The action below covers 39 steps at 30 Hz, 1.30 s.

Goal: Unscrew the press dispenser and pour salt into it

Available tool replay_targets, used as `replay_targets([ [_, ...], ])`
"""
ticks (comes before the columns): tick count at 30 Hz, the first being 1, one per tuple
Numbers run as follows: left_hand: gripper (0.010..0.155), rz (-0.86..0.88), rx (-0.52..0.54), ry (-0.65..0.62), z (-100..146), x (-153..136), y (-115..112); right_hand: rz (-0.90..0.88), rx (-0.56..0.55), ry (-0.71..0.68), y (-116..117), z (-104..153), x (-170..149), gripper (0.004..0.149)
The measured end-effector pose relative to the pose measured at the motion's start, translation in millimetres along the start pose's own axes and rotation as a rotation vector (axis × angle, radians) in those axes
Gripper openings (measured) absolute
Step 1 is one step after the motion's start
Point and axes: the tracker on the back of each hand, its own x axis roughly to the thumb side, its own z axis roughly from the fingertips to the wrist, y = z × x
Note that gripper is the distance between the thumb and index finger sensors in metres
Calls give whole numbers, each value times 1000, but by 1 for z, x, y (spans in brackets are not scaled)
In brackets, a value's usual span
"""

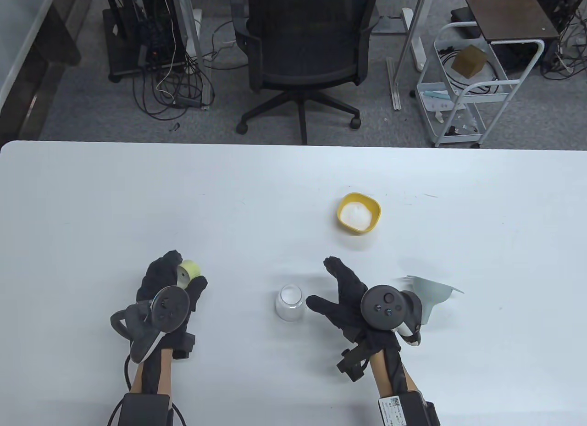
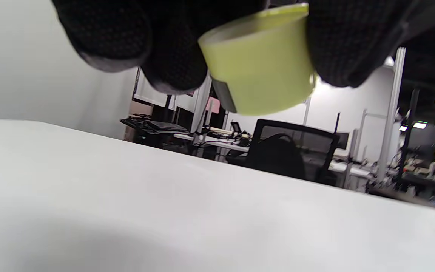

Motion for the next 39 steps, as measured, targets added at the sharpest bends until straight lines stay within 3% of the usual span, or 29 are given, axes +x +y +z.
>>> replay_targets([
  [10, 86, -280, -231, 85, -5, -24, -49, -14, -37, 15, -6, 1, -6, 87],
  [17, 83, -349, -382, 140, -8, -33, -63, -17, -34, 29, -6, 0, -8, 85],
  [29, 79, -364, -437, 155, -8, -34, -67, -4, -27, 39, -6, 0, -8, 83],
  [34, 97, -315, -457, 154, -8, -33, -65, 3, -25, 42, -6, 0, -8, 83],
  [39, 99, -189, -312, 99, -6, -18, -50, 22, -47, 59, -8, 0, -9, 83],
])
